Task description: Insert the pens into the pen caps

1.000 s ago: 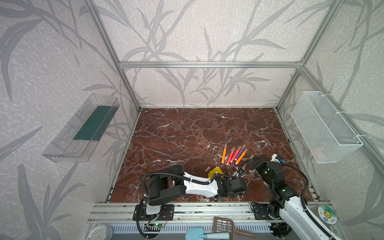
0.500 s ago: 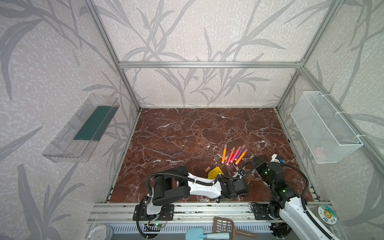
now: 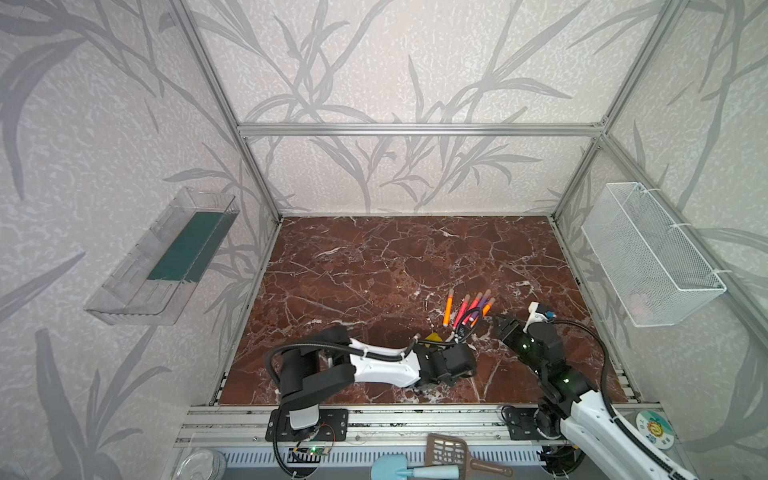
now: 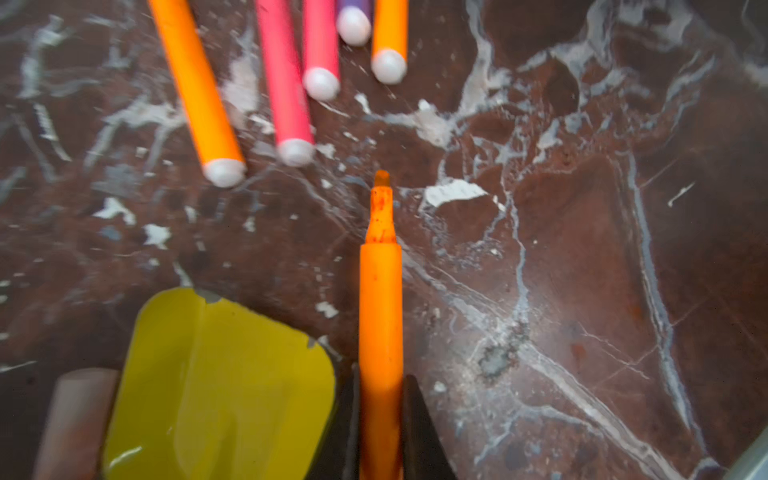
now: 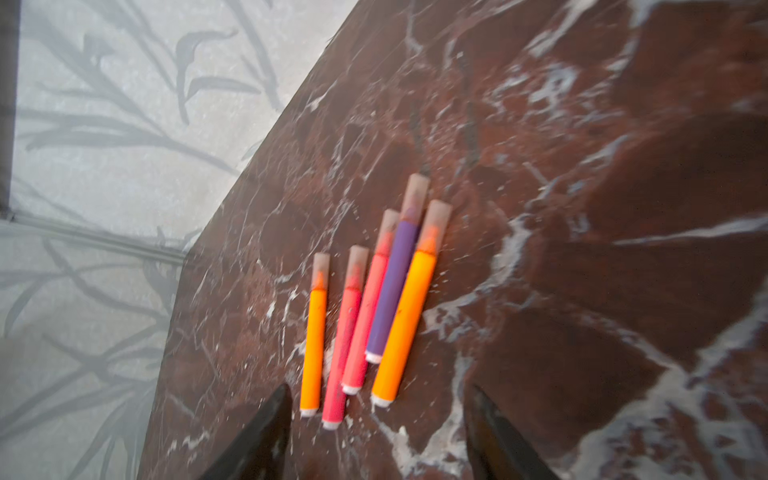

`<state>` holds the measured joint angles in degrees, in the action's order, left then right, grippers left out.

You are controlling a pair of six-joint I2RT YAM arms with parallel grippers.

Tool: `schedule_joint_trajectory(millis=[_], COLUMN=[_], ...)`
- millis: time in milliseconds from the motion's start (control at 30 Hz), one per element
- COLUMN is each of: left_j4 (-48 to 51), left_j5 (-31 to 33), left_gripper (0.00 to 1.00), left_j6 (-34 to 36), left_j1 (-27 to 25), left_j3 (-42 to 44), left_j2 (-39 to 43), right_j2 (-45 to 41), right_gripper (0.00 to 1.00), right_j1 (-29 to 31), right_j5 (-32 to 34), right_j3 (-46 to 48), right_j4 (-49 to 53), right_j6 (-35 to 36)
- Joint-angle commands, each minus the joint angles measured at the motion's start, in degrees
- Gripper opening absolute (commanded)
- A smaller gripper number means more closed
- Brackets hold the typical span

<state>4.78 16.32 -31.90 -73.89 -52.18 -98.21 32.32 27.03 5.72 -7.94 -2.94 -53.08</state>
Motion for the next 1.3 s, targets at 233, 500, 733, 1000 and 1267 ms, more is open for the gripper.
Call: schedule_joint_trajectory(millis=[233,500,733,1000,1267], left_j4=[-11.19,-12.71,-12.34,-12.30,-11.48], left_j5=[-2.16,-3.35,-4.00,-3.33,-2.61], left_gripper=[0.00,0.00,0.00,0.00,0.00], left_j6=[-1.29,0.10,0.79,0.96,1.30], left_j1=[3.14,3.21,3.20,3.22,3.31], left_j3=[7.75,7.17,5.44,5.62,5.86], left_j2=[10.54,11.72,11.91,13.47,15.61], right_j2=[11.11,14.70,17.04,21.60,24.03], right_gripper=[0.70,0.68,0.56,0.30,0.24], right_j1=[18.42,22.72,23.99,24.37,25.11], right_j5=[6.85,7.94,8.13,7.56,7.16], right_j3=[-6.47,-7.10,-7.08,-8.35,-10.47], right_j4=[-13.08,-16.10,-17.96,-19.83,-19.51], right_j6=[4.26,2.12,-1.25,-3.90,-4.22])
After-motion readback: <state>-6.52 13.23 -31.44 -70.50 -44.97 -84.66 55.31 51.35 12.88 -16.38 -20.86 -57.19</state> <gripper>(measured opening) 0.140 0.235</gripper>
